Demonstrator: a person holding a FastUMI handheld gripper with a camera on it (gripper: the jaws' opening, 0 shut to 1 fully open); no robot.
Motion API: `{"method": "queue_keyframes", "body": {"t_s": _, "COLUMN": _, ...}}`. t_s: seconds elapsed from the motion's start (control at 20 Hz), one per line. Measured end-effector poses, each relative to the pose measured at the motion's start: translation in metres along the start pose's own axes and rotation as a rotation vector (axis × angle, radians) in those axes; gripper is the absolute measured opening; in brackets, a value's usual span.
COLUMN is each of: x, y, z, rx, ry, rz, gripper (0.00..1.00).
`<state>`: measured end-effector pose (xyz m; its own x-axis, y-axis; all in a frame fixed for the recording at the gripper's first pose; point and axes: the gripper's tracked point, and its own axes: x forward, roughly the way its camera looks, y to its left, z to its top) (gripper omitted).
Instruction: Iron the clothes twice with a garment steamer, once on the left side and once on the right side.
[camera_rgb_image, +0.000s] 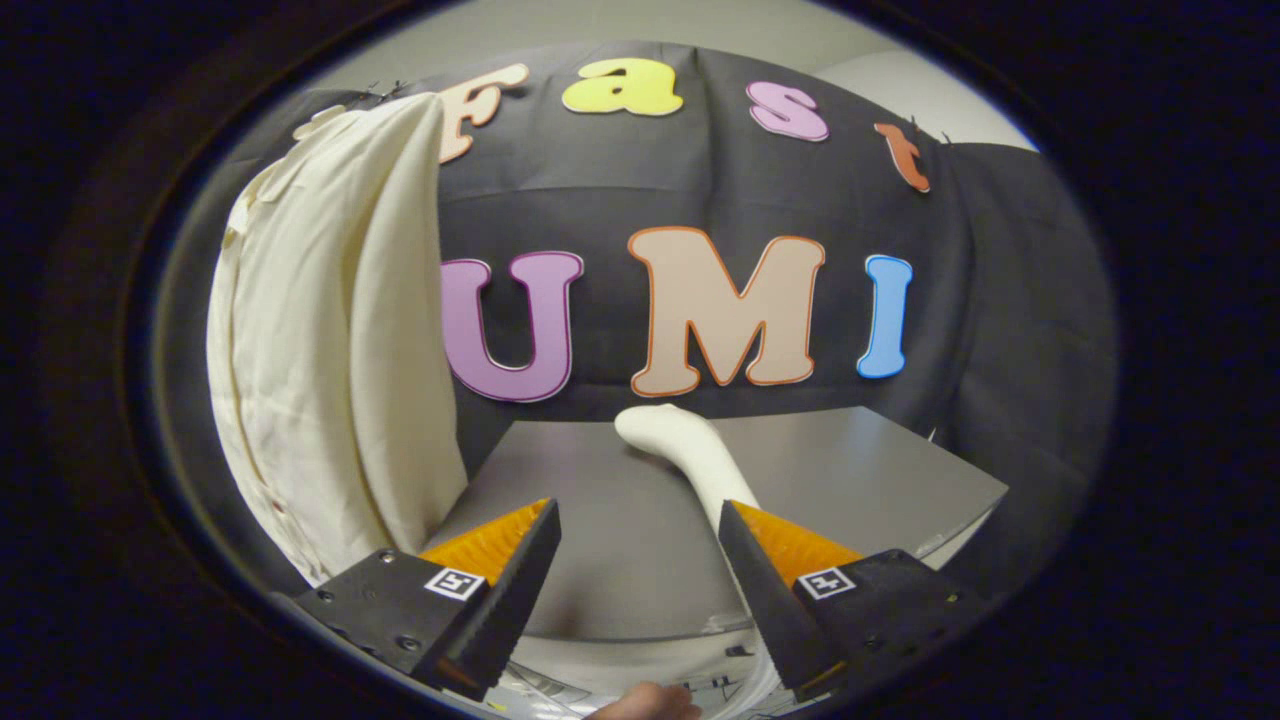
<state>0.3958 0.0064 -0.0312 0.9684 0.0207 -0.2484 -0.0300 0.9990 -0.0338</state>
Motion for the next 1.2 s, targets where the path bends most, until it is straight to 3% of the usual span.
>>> {"method": "queue_keyframes", "body": {"t_s": 0.1, "x": 0.021, "y": -0.014, "z": 0.012, "rx": -0.005, "ry": 0.005, "rz": -0.012, "gripper": 0.98}}
{"method": "queue_keyframes", "body": {"t_s": 0.5, "x": 0.091, "y": -0.039, "z": 0.001, "rx": -0.007, "ry": 0.265, "rz": 0.036, "gripper": 0.95}}
{"method": "queue_keyframes", "body": {"t_s": 0.9, "x": 0.098, "y": -0.041, "z": -0.015, "rx": 0.007, "ry": 0.359, "rz": -0.024, "gripper": 0.57}}
{"method": "queue_keyframes", "body": {"t_s": 1.05, "x": 0.1, "y": -0.048, "z": -0.017, "rx": -0.006, "ry": 0.362, "rz": -0.061, "gripper": 0.49}}
{"method": "queue_keyframes", "body": {"t_s": 1.2, "x": 0.09, "y": -0.056, "z": 0.002, "rx": 0.018, "ry": 0.271, "rz": -0.099, "gripper": 0.44}}
